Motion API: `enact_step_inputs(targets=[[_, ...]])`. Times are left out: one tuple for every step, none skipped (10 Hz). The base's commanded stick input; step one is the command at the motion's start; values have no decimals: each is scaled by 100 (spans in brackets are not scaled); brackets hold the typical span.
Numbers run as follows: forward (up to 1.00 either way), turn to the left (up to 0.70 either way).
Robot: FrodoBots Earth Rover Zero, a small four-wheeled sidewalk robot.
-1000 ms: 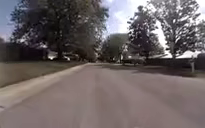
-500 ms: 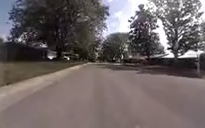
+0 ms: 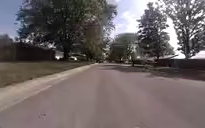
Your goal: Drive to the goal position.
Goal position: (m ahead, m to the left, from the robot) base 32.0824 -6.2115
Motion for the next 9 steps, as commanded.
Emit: enact_step_inputs(targets=[[100, 3], [100, 3], [100, 3], [100, 3], [100, 3], [100, 3], [100, 3], [100, 3], [100, 3]])
